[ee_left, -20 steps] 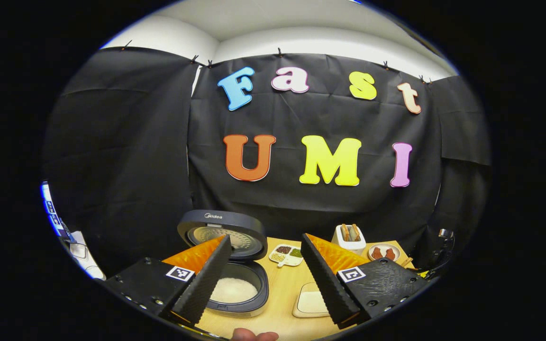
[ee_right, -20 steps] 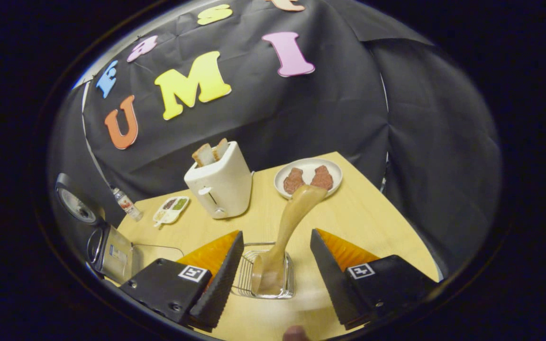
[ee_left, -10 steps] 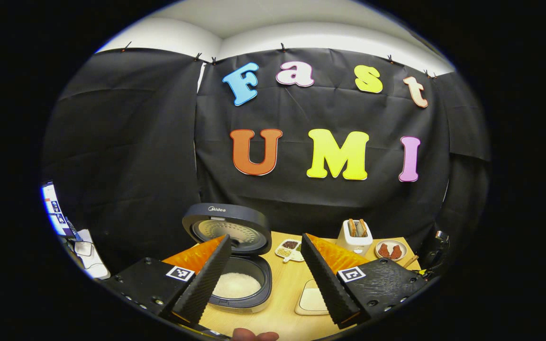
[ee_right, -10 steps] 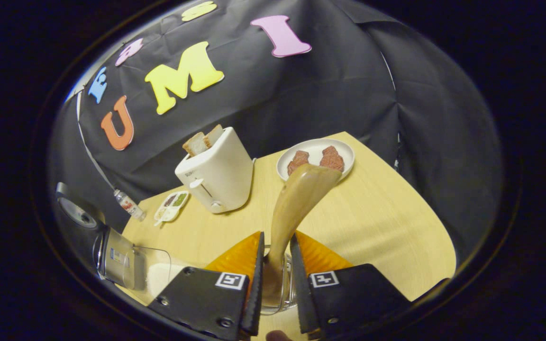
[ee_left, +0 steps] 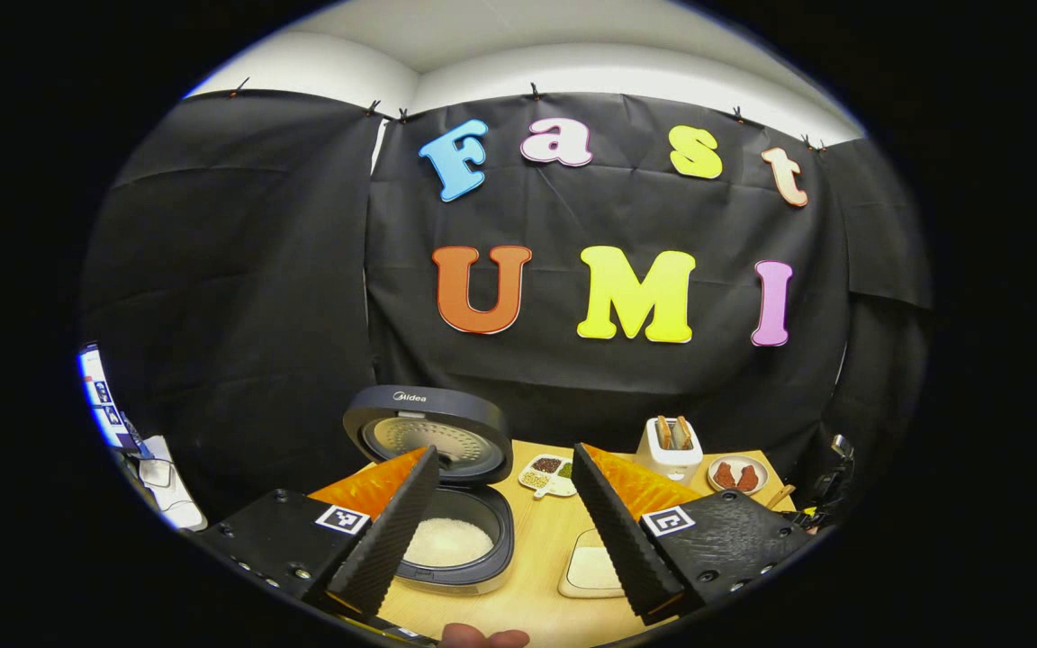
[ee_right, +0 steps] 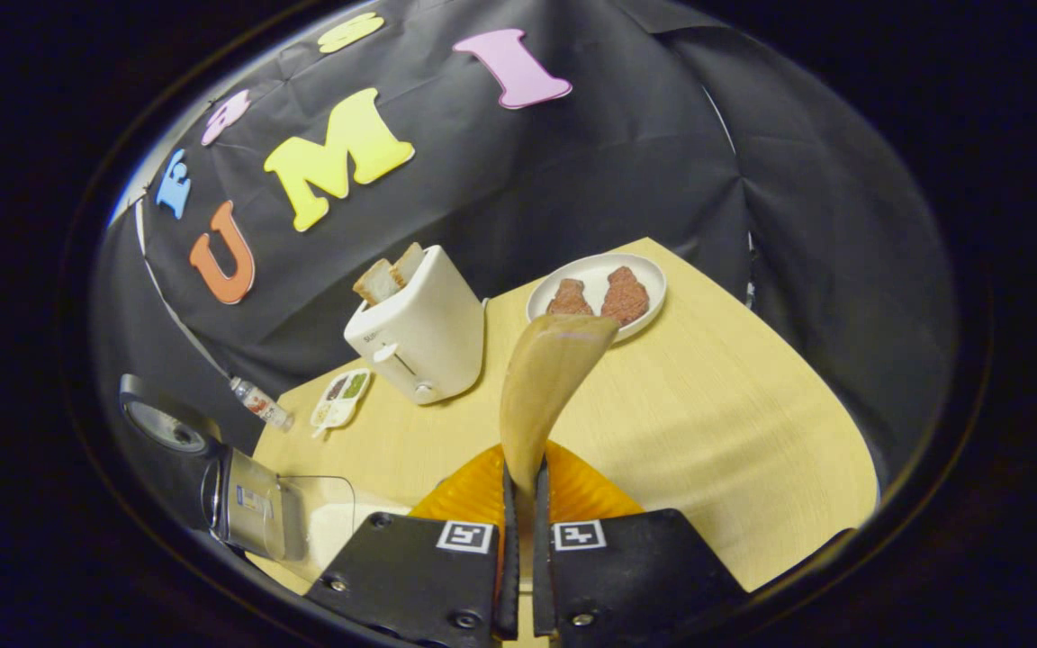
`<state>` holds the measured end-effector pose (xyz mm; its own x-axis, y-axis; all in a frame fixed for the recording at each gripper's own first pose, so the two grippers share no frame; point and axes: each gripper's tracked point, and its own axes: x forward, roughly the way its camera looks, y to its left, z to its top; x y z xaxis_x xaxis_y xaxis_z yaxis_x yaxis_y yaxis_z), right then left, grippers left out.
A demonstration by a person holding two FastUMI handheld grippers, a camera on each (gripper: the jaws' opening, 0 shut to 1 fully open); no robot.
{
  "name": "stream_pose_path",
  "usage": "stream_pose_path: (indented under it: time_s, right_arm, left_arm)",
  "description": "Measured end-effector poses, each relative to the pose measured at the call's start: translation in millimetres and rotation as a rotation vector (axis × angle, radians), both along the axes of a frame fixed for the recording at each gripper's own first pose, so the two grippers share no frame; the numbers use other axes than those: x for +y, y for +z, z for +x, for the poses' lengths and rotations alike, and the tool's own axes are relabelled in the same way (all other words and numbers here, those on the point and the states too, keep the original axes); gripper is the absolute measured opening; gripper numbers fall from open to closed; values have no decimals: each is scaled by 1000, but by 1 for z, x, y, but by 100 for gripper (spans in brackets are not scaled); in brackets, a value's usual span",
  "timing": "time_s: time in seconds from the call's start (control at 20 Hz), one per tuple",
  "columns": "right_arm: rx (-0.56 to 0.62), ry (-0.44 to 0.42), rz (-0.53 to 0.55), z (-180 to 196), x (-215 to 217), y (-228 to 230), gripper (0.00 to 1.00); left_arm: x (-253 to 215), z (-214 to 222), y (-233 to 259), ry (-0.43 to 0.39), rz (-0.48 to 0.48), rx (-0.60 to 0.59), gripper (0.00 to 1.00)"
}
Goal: Close the left gripper, press the button to open the rice cooker; take a wooden spoon from the chopstick holder with the right hand, scoop a spoonful of rice and pour it into the rice cooker, then put the wooden spoon back into the chopstick holder.
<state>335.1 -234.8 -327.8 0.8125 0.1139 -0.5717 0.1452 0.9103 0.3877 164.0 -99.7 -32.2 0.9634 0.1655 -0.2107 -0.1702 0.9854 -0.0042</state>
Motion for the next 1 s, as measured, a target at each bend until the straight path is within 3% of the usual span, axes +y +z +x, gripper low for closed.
stream_pose_path:
  time_s: [0.6, 1.0]
  right_arm:
    - [-31, -21, -139, 13, 2, 15, 15]
    - [-138, -38, -188, -7, 13, 93, 10]
  left_arm:
    - [45, -31, 4, 9, -6, -17, 94]
    - [57, -40, 9, -11, -26, -49, 95]
